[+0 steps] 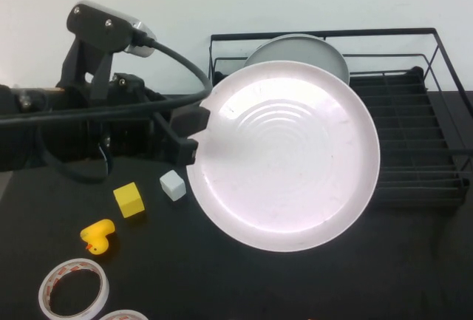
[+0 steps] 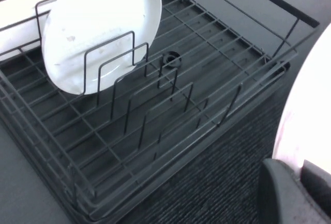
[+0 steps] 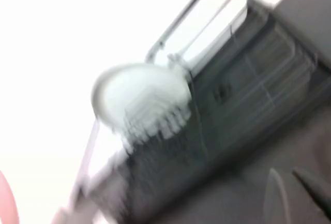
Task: Place plate on rack
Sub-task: Hand over the plate, then place the plate on the rack
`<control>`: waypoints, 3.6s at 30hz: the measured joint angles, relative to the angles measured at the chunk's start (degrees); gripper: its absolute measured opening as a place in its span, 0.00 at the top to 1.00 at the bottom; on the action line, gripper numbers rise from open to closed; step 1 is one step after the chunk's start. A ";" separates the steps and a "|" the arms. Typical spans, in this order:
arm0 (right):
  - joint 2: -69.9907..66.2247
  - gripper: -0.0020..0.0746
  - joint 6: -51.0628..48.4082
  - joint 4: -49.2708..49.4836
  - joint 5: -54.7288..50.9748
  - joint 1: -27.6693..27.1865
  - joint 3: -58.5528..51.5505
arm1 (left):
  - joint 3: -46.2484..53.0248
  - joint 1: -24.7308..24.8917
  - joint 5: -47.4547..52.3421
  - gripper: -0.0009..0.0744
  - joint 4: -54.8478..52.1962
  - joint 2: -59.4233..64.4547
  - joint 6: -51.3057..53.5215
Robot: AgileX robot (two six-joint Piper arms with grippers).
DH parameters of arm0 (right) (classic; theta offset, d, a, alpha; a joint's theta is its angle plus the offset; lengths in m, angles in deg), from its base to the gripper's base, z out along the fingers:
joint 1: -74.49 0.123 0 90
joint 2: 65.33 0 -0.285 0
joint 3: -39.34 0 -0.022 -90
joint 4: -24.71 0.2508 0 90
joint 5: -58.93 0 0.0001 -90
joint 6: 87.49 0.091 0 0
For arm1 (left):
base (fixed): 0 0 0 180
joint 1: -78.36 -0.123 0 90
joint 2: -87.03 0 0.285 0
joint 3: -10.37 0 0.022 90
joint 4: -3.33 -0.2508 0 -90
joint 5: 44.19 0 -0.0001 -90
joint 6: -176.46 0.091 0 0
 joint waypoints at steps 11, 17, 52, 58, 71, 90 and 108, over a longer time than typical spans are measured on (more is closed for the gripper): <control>-16.01 0.87 -51.29 27.02 -18.47 0.00 11.36 | 0.00 0.00 -0.33 0.99 1.36 2.20 0.12; -32.81 0.46 -68.86 39.75 -23.05 0.00 22.21 | 0.00 0.00 1.07 0.99 1.75 2.87 0.71; -85.50 0.40 -78.51 26.28 -45.45 12.46 58.16 | 0.00 2.68 1.75 0.99 6.52 2.87 9.25; -85.62 0.76 -76.86 24.70 -42.70 12.46 58.16 | 0.00 2.68 0.80 0.99 7.19 2.76 9.39; -85.62 0.81 -85.67 25.97 -38.20 12.56 60.34 | 0.00 2.68 0.02 0.59 7.80 1.67 8.95; -85.71 0.81 -106.73 14.98 -23.02 12.56 74.82 | 0.00 2.57 5.40 0.95 -25.94 -9.90 -28.13; -110.17 0.81 -100.69 10.51 -39.76 8.88 107.01 | 15.67 2.57 10.47 0.99 -32.34 -19.07 -40.20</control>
